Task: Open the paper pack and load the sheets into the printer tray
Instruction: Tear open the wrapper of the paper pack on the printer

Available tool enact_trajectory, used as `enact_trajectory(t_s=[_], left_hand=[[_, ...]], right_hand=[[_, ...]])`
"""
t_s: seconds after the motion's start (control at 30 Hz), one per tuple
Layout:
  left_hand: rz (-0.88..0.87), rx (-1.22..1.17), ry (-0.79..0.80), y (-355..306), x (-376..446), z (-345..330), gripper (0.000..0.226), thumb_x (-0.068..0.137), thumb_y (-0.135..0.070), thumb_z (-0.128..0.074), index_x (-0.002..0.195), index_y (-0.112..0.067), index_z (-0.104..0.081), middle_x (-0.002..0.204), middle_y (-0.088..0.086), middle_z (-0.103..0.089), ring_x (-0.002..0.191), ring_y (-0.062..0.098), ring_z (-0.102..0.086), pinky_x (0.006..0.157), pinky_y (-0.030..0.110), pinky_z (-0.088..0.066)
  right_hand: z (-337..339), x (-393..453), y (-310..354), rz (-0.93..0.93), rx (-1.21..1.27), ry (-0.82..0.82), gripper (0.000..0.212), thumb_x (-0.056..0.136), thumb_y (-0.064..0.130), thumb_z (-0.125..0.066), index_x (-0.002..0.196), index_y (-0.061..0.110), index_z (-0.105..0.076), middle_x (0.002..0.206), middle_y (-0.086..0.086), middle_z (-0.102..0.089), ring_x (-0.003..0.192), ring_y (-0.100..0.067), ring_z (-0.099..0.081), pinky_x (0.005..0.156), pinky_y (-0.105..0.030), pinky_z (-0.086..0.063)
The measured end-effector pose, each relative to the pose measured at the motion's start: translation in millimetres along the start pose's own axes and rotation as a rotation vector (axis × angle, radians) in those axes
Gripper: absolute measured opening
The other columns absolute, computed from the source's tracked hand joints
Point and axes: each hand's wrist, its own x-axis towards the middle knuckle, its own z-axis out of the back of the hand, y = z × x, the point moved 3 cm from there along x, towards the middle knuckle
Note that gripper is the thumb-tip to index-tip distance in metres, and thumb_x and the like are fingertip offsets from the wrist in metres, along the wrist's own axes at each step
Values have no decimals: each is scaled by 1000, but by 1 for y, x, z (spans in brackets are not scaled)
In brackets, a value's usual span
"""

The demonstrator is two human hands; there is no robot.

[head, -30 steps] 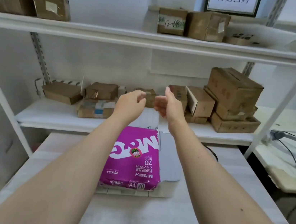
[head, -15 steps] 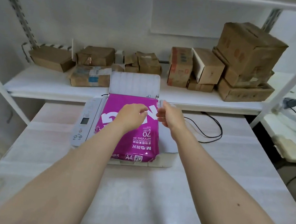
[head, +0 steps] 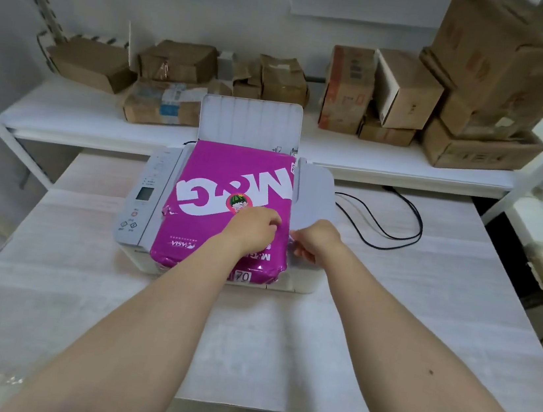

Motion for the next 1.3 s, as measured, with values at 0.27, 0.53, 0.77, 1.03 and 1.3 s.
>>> enact_trajectory(t_s=[0.27,0.53,0.77,1.03,1.3], left_hand=[[92,-2,-75,1,11,-16,21,93,-14,-43,98,-2,-60,103,16,-66,98,34,-61,78,38,-47],[154,41,-6,3,17,-23,46,98,-36,-38,101,4,-59,97,17,-63,98,35,-60,72,36,-39],[251,20,61,5,22,-22,51,89,-55,-42,86,-7,-58,77,6,-53,80,27,-54,70,33,-42],[152,58,92,6,23,-19,35,97,-31,-43,81,-2,-56,102,19,-65,81,28,-52,69,34,-38],[148,-58,70,6,17,-15,45,97,-24,-42,55,-12,-35,60,3,-38,75,27,-44,69,36,-37]], right_hand=[[-5,6,-1,-81,189,193,22,90,7,-62,70,3,-54,59,-12,-54,42,-18,-51,35,-18,-44],[-4,0,0,-100,234,204,21,91,-9,-50,72,1,-54,65,-15,-56,29,-13,-56,34,-16,-47],[-12,-7,-1,-100,408,230,18,89,-8,-46,78,1,-55,67,-13,-56,41,-12,-56,35,-14,-45],[-18,-12,-1,-134,402,235,20,89,-4,-50,71,4,-54,52,-8,-54,27,-8,-50,32,-12,-41],[-13,-21,4,-181,125,255,26,90,3,-41,67,10,-50,47,-2,-54,35,-9,-54,48,-18,-31]])
